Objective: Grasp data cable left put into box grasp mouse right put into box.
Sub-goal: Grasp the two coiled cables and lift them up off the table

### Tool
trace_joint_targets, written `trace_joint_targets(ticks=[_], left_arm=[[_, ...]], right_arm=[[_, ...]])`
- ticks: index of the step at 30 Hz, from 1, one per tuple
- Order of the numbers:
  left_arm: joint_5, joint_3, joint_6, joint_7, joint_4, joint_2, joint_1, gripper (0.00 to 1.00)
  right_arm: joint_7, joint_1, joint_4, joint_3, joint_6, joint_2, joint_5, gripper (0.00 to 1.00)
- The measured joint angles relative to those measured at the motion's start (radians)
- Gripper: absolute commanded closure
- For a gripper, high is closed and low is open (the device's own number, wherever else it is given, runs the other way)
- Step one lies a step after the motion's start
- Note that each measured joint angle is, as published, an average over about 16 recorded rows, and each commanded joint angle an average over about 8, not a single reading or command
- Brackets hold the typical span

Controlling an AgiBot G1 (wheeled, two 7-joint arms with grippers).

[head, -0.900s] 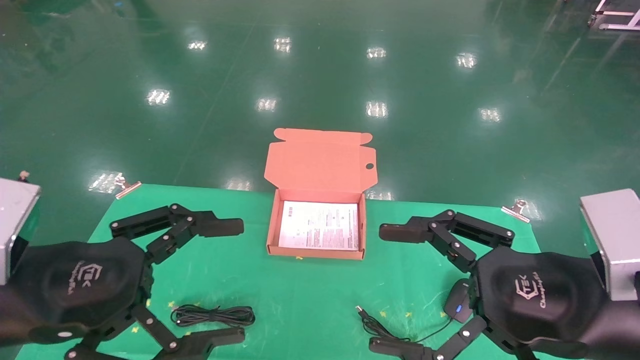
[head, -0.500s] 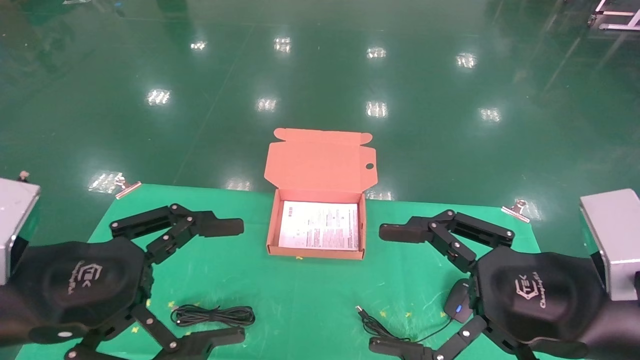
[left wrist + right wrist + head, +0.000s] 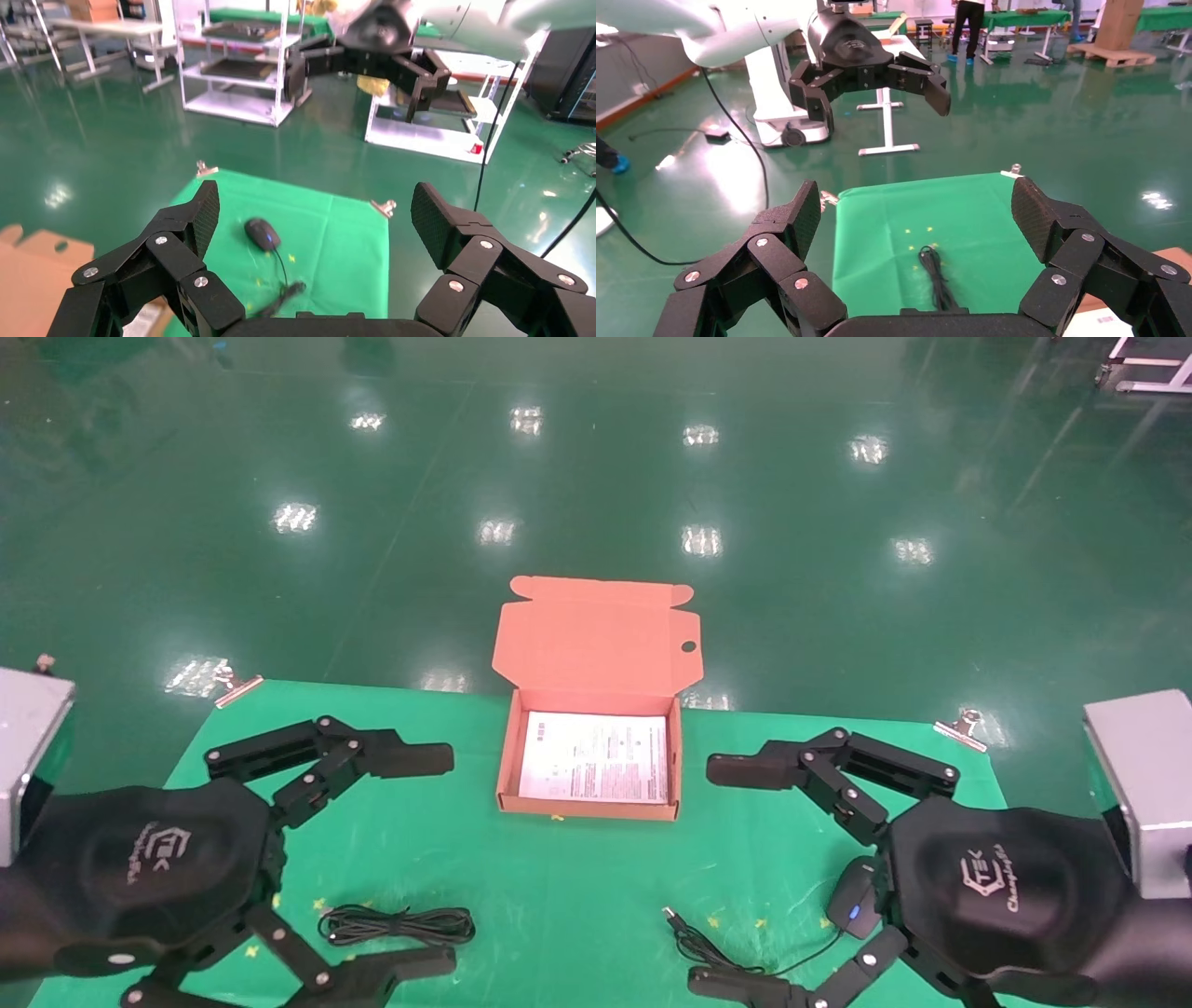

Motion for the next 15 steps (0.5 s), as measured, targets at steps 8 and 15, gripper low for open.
trace_joint_targets(ticks=[8, 15], left_arm=[[0.078, 0.055, 0.032, -0.028, 0.032, 0.021, -0.058, 0.0], [0.194, 0.15, 0.063, -0.05, 0.077, 0.054, -0.143, 0.0]], right_arm=[[-0.051, 0.048, 0.022, -0.024, -0.012, 0.001, -0.096, 0.0], [-0.143, 0.127, 0.046, -0.092, -0.04, -0.014, -0.269, 0.0]])
